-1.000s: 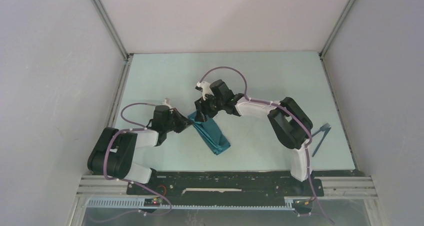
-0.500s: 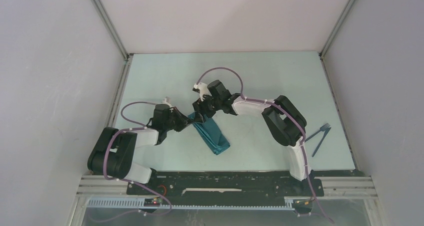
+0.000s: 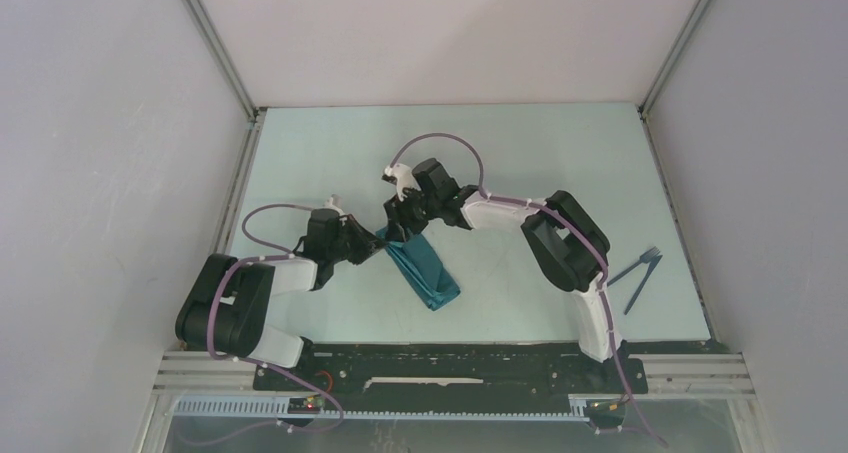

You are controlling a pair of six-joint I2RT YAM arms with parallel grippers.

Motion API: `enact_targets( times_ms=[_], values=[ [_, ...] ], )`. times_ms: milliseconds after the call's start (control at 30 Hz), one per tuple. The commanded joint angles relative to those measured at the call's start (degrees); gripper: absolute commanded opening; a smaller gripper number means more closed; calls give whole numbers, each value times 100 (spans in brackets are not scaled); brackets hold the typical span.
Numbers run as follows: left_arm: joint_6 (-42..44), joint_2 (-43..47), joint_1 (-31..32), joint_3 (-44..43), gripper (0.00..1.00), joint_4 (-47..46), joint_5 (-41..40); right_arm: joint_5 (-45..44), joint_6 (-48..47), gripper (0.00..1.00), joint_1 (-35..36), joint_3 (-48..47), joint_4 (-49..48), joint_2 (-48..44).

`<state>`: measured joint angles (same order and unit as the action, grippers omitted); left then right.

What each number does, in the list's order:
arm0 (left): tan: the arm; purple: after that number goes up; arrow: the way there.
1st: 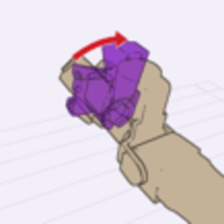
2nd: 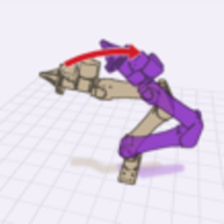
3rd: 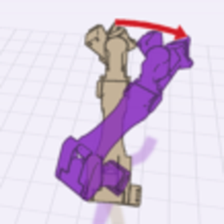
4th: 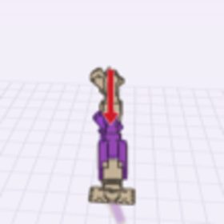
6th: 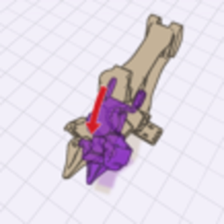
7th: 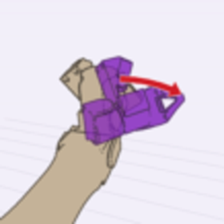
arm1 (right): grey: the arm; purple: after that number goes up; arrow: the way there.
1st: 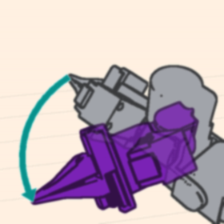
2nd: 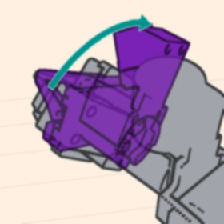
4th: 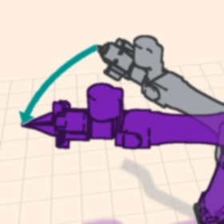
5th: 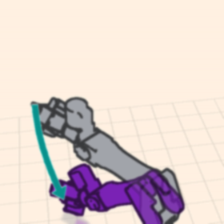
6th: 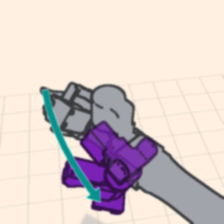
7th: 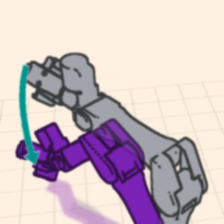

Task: Fold the napkin into a case and place the utensils inside
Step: Stuff the top corner of the smaller-rectangle-folded napkin into the folded napkin.

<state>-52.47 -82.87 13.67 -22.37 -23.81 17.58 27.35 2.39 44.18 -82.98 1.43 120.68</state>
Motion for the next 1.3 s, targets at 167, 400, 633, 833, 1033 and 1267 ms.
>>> enact_targets(
  times_ms=[167,400,633,833,1033,1267],
  values=[
    [122,-1,-55,-171,0,-89,-49,325,53,48,89,-87,-278,264],
    [123,-16,-58,-172,0,-100,-27,152,228,33,134,-29,-416,312],
    [129,129,-58,-130,2,-95,59,-103,407,0,106,-14,-362,317],
    [288,628,-58,-121,17,596,-133,-126,757,0,55,160,-554,171],
    [459,1598,-57,-277,55,1984,-844,-27,1369,0,-57,461,-857,-90],
    [1013,1245,55,-1001,35,2790,-878,135,1947,0,-177,699,-1260,-202]
  ],
)
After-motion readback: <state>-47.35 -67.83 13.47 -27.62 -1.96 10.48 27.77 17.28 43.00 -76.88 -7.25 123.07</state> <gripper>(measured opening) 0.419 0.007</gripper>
